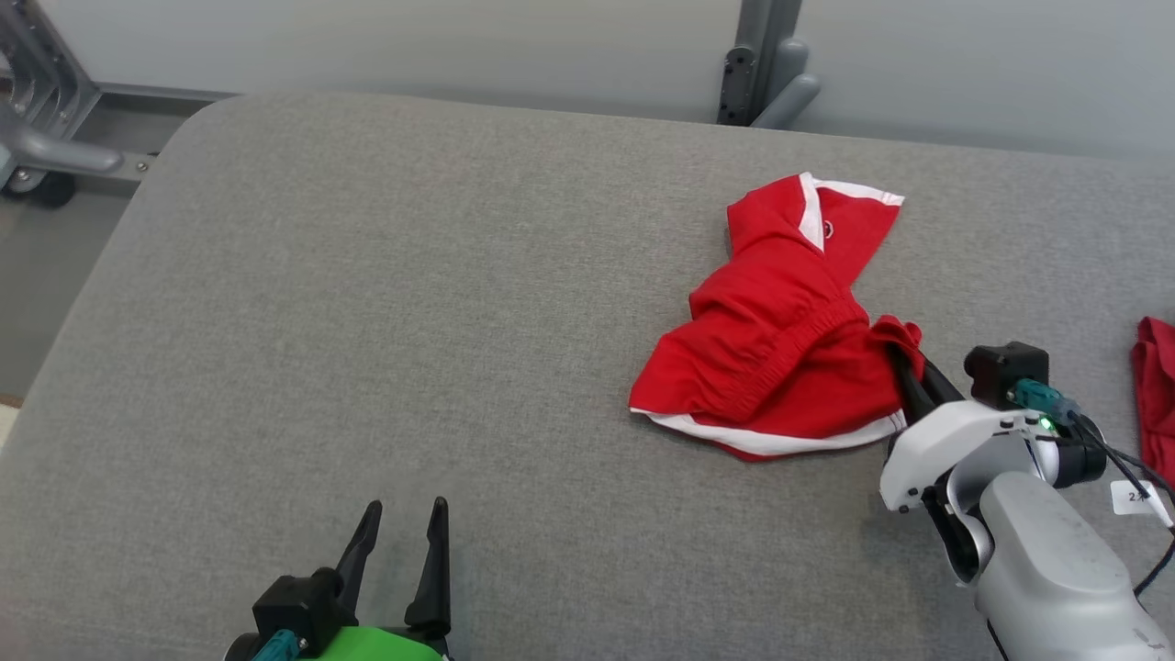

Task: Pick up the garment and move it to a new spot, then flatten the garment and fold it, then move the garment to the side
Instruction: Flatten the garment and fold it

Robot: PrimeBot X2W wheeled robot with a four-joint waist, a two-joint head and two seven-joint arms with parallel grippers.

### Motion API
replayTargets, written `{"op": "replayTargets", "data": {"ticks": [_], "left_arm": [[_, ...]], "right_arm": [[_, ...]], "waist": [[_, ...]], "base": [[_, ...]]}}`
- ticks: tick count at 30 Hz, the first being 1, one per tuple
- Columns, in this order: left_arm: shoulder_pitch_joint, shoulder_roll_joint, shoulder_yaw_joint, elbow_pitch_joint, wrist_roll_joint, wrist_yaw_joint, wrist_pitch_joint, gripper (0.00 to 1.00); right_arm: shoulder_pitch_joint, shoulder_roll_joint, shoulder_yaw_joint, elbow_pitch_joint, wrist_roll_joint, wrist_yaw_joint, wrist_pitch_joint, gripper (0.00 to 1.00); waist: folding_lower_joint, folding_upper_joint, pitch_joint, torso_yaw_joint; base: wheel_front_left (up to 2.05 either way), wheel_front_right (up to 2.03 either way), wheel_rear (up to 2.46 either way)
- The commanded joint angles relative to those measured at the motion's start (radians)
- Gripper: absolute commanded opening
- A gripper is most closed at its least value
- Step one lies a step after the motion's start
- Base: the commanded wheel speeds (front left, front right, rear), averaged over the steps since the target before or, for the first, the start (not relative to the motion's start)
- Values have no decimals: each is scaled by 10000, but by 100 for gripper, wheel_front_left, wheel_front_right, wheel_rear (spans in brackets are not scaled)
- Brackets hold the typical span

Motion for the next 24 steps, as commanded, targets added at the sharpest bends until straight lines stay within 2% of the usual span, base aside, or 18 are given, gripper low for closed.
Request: {"op": "replayTargets", "data": {"ticks": [1, 7, 8, 9, 10, 13, 17, 24], "left_arm": [[66, 29, 41, -2, 104, -18, 1, 100], [-2, 31, 63, 23, 151, -65, 1, 100], [-1, 29, 81, 33, 172, -71, 1, 100], [28, 31, 89, 41, 201, -74, 1, 100], [85, 31, 106, 47, 223, -86, 1, 100], [187, 27, 141, 83, 269, -101, 1, 100], [311, 29, 197, 35, 388, -130, 1, 100], [-388, 29, -369, -363, 842, -345, 1, 100]], "right_arm": [[152, 42, -132, -75, -30, -16, -29, 0], [1062, 344, -1473, -432, -459, -15, -29, 0], [1158, 418, -1618, -440, -529, -15, -29, 10], [1242, 450, -1795, -431, -613, -15, -29, 29], [1351, 436, -1989, -334, -770, -16, -30, 100], [1543, 555, -2666, -640, -1335, -15, -30, 100], [2252, 993, -3487, -1953, -1875, -13, -29, 100], [3215, 1328, -3643, -3487, -2053, -15, -31, 100]], "waist": [[0, 73, -474, -590], [0, 73, -592, -917], [0, 73, -607, -946], [0, 73, -628, -975], [0, 73, -664, -1008], [0, 73, -761, -1102], [0, 73, -870, -1359], [0, 73, -715, -2192]], "base": [[0, 0, 0], [0, 0, 0], [0, 0, 0], [0, 0, 0], [0, 0, 0], [0, 0, 0], [0, 0, 0], [0, 0, 0]]}}
